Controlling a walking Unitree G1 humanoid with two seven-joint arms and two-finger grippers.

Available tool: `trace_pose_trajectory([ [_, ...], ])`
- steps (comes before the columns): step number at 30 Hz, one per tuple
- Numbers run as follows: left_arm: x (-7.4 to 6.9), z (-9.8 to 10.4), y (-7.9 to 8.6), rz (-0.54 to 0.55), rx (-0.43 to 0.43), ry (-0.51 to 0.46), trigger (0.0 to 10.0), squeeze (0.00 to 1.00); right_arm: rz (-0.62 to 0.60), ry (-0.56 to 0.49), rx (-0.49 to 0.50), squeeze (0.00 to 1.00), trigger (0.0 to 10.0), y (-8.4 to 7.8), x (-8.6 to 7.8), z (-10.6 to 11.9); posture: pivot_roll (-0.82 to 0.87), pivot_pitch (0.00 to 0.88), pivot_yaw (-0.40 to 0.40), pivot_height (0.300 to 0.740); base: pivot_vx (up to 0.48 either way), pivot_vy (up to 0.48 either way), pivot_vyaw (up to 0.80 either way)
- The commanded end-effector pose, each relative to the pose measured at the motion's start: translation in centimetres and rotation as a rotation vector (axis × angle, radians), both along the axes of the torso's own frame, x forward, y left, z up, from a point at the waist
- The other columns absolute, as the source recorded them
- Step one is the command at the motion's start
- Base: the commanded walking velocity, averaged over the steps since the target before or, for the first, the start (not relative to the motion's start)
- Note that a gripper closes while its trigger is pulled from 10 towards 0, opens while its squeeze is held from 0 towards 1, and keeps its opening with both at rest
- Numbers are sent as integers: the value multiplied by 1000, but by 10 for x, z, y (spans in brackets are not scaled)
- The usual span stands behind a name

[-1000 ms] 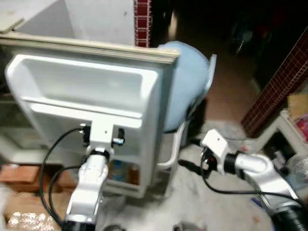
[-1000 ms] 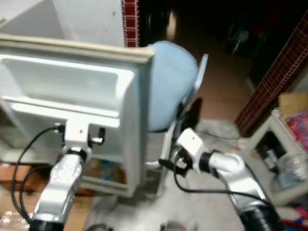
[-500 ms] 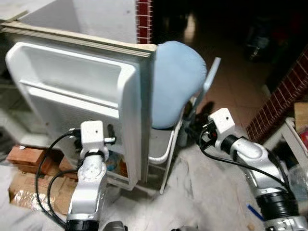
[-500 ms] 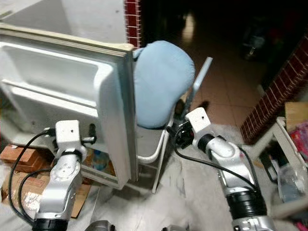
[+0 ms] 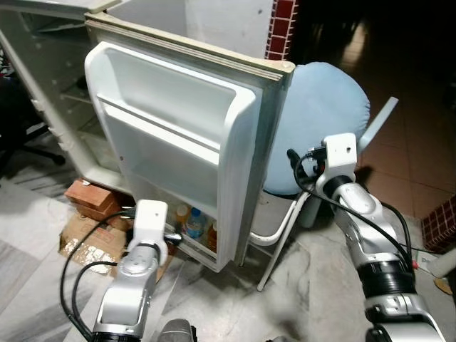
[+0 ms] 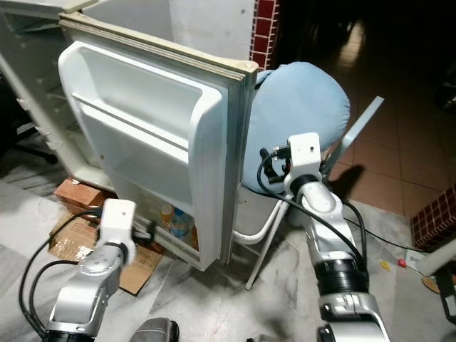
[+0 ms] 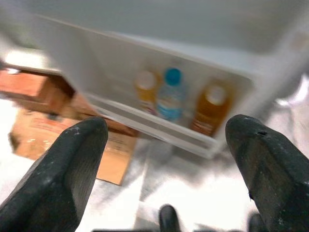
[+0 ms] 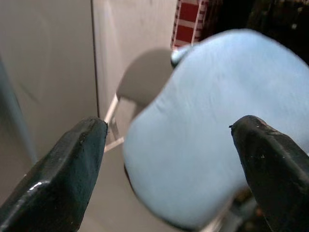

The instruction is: Restocking fridge

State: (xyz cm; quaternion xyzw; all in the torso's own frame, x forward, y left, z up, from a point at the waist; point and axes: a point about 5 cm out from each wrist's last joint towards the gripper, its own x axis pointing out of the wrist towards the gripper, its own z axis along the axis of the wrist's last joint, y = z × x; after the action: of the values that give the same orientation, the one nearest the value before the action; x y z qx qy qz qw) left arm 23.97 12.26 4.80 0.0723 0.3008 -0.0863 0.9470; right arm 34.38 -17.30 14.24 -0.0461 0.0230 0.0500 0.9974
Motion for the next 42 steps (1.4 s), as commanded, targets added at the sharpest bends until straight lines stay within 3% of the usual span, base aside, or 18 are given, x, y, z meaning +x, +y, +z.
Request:
trace_pose_trajectory([
  [1, 2, 2, -4, -52, 17, 7, 10000, 0, -18, -29, 10, 0, 10000, 3, 6, 7, 26, 0, -2, 740, 0, 0, 750],
  [4, 3, 3, -9, -123, 43, 14, 10000, 0, 9, -51, 43, 0, 10000, 17, 13, 15, 28, 0, 0, 740, 0, 0, 750],
  [5, 3, 3, -13, -165, 57, 9, 10000, 0, 55, -61, 97, 0, 10000, 28, 16, 20, 34, 0, 1, 740, 0, 0, 750],
  [8, 2, 4, -15, -184, 67, 9, 10000, 0, 146, -61, 169, 0, 10000, 41, 15, 23, 37, 0, 1, 740, 0, 0, 750],
  [10, 2, 5, -15, -186, 68, 13, 10000, 0, 269, -50, 238, 0, 10000, 53, 10, 24, 36, 0, 0, 740, 0, 0, 750],
  [11, 2, 5, -14, -188, 70, 17, 10000, 0, 414, -29, 283, 0, 10000, 63, 0, 23, 35, 0, 0, 740, 0, 0, 525],
  [13, 3, 4, -14, -191, 73, 22, 10000, 0, 476, -20, 260, 0, 10000, 64, -6, 20, 32, 0, 1, 740, 0, 0, 262],
  [15, 3, 4, -14, -198, 76, 27, 10000, 0, 473, -13, 223, 0, 10000, 61, -7, 15, 29, 0, 2, 740, 0, 0, 0],
  [20, 2, 6, -22, -244, 62, 39, 10000, 0, 311, 0, 159, 0, 10000, 44, 6, 9, 27, 0, 8, 740, 0, 0, 0],
  [24, 4, 8, -20, -221, 71, 17, 10000, 0, 312, -8, 167, 0, 10000, 46, 7, 11, 31, 0, 9, 740, 0, 0, 0],
  [27, 9, 12, -11, -127, 70, -33, 10000, 0, 320, -48, 180, 0, 10000, 51, 7, 17, 39, 0, 7, 740, 0, 0, 429],
  [30, 18, 19, 2, -15, 127, -108, 10000, 0, 307, -44, 187, 0, 10000, 57, 10, 13, 49, 0, 3, 740, 0, 0, 792],
  [37, 20, 20, -2, -29, 128, -133, 10000, 0, 332, -65, 186, 0, 10000, 69, 12, 16, 51, 0, 3, 740, 0, 0, 779],
  [42, 21, 21, -3, -17, 116, -154, 10000, 0, 313, -55, 193, 0, 10000, 68, 13, 14, 48, 0, 4, 740, 0, 0, 791],
])
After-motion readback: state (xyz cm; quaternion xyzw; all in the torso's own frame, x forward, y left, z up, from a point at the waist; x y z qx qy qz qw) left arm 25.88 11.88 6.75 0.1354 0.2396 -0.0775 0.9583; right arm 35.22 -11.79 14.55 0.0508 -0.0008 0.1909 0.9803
